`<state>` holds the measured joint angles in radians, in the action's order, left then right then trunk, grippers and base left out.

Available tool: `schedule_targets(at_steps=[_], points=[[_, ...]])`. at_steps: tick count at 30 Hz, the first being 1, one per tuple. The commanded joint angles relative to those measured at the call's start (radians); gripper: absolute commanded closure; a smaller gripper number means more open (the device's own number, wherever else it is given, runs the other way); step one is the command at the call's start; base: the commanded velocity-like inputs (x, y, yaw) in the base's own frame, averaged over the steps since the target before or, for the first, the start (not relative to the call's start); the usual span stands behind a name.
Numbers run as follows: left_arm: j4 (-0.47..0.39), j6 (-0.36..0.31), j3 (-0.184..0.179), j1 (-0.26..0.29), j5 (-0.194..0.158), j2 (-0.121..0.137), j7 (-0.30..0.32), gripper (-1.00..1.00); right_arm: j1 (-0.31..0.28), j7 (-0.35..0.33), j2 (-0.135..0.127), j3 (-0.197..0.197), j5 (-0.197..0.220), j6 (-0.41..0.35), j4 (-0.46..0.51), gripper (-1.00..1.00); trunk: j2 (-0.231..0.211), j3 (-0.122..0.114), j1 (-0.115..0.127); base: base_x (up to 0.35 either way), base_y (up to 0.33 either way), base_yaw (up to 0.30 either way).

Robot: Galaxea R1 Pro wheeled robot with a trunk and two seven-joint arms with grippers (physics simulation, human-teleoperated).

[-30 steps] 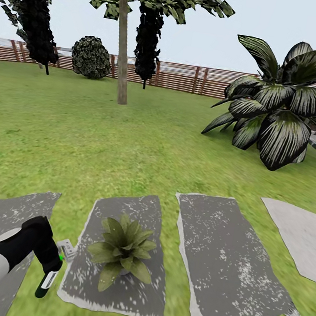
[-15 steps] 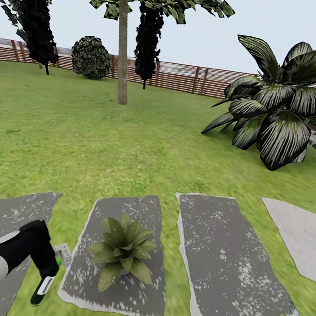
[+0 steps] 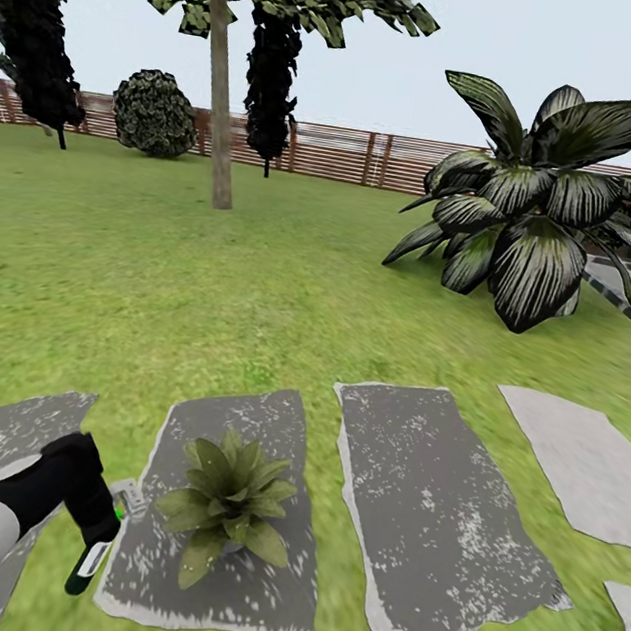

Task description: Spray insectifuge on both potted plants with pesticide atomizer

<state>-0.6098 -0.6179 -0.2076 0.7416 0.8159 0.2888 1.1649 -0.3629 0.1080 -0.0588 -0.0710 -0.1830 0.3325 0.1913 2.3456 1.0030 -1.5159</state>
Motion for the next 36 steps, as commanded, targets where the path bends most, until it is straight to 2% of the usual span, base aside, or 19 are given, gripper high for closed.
schedule_targets(at_steps=[1,7,14,19,23,30,32,36], points=[[0.002,-0.008,-0.004,-0.002,0.002,0.001,0.004,1.0,-0.001,0.002,0.0,-0.007,-0.01,0.003,-0.001,-1.0,0.0,0.001,0.0,0.0,0.0,-0.033],[0.005,-0.008,-0.003,-0.024,0.002,0.003,0.004,1.0,-0.001,0.002,0.0,-0.007,-0.01,0.003,-0.001,-1.0,0.0,0.001,0.0,0.023,0.014,-0.008],[-0.007,-0.014,-0.001,-0.023,0.003,0.002,0.001,1.0,-0.001,0.003,0.0,-0.007,-0.01,0.005,-0.001,-1.0,0.0,-0.001,0.0,0.042,0.034,-0.069],[0.003,-0.017,-0.001,-0.025,-0.003,0.005,-0.077,1.0,-0.001,0.003,0.0,-0.007,-0.01,0.004,-0.001,-1.0,0.0,-0.004,0.0,-0.279,0.029,-0.208],[-0.003,-0.016,0.002,-0.025,-0.006,0.001,-0.088,1.0,-0.001,0.003,0.0,-0.007,-0.01,0.004,-0.001,-1.0,0.0,-0.004,0.0,-0.233,0.108,-0.026],[-0.013,-0.02,-0.003,-0.009,-0.009,-0.011,-0.072,1.0,-0.001,0.004,-0.001,-0.009,-0.011,0.005,-0.001,-1.0,0.0,-0.004,0.0,-0.008,0.004,-0.001],[-0.013,-0.021,-0.004,0.005,-0.01,-0.022,-0.055,1.0,-0.001,0.003,-0.004,-0.009,-0.011,0.005,-0.001,-1.0,0.0,-0.004,0.0,0.0,0.0,0.0],[-0.01,-0.02,-0.008,0.051,-0.002,-0.027,-0.017,1.0,-0.001,0.003,-0.004,-0.007,-0.012,0.004,-0.001,-1.0,0.0,-0.004,0.0,0.0,0.0,0.0]])
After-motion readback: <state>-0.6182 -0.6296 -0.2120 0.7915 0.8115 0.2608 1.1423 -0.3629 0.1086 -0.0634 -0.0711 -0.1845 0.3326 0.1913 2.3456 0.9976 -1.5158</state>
